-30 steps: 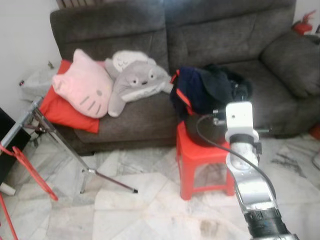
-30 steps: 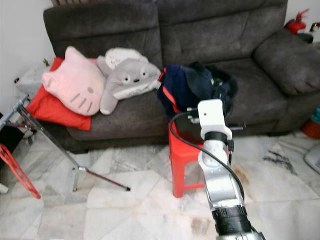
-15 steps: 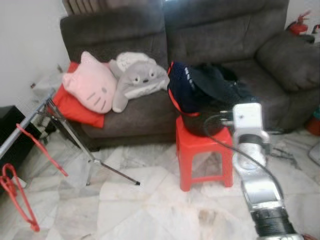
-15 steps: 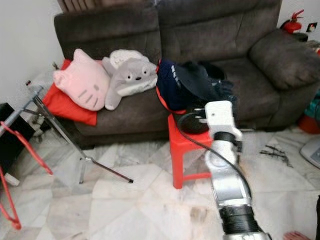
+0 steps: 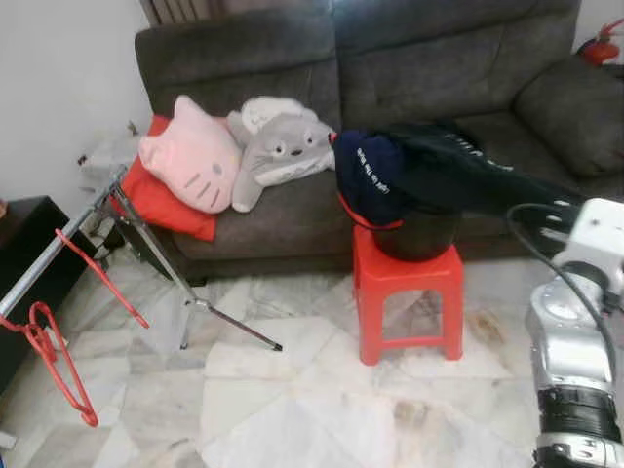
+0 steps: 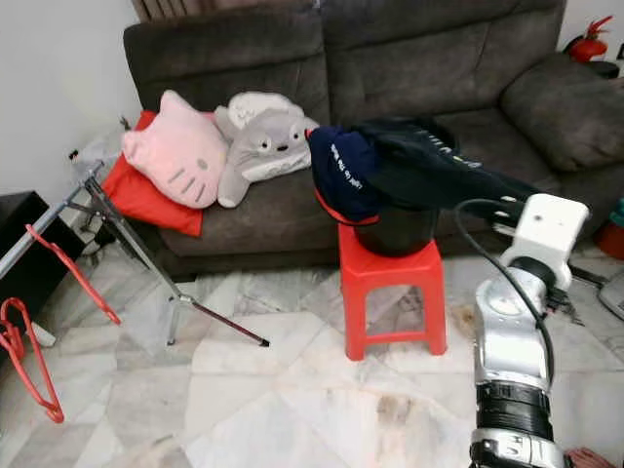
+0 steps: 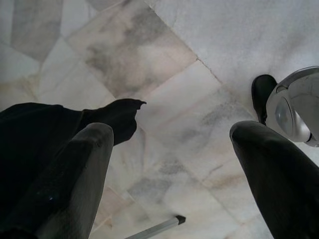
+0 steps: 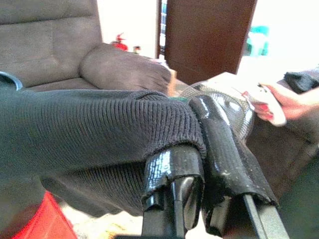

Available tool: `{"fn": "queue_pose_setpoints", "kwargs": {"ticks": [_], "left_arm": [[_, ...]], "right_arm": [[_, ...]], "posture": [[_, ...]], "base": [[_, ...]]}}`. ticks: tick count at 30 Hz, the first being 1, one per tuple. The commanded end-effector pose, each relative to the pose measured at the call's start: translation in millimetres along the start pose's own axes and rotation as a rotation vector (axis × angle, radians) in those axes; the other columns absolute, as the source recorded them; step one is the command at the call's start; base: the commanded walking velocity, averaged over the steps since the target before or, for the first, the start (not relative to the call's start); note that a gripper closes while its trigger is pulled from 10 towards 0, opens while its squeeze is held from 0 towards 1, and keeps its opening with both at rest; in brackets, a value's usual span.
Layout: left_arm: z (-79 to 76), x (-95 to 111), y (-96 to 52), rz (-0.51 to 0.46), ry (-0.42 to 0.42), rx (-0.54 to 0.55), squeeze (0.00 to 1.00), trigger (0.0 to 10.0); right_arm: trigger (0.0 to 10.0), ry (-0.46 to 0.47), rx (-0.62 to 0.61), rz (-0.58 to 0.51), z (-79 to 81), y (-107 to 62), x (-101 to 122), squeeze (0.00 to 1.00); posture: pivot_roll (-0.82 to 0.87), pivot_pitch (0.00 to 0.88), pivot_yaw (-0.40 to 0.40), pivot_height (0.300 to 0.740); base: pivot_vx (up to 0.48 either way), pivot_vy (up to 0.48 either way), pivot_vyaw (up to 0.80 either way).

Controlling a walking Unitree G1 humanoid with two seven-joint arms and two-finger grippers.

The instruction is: Hang hanger

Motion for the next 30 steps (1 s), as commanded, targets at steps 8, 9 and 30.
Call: {"fn": "queue_pose_setpoints", "kwargs": {"ticks": [8,9,30], "left_arm": [[10.0,-2.2,-0.5,0.005,0.004,0.027,0.0,10.0],[10.1,-2.0,-0.5,0.004,0.003,0.027,0.0,10.0],[10.3,0.0,0.1,0.0,0.027,0.005,0.0,10.0]], "right_arm": [[10.0,0.203,0.014,-0.086,7.4,8.8,27.5,0.0],[10.0,0.234,0.027,-0.094,10.1,9.7,31.7,0.0],[10.0,0.336,-0.098,0.031,-24.4,17.9,1.5,0.0]], "posture": [[-0.19,0.0,0.163,0.74],[-0.19,0.0,0.163,0.74],[-0.22,0.0,0.188,0.74]], "base": [[0.0,0.0,0.0],[0.0,0.0,0.0],[0.0,0.0,0.0]]}}
Point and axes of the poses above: a point about 5 cm out from each wrist's last joint towards the gripper, its own y axis pointing out of the wrist towards the gripper, its own x axis along the axis of the wrist's last joint, z = x × y, the point moved 5 cm from there along y, pointing out of the wrist towards the gripper, and after that the axes turned 15 degrees about y, right-handed, at the moved point
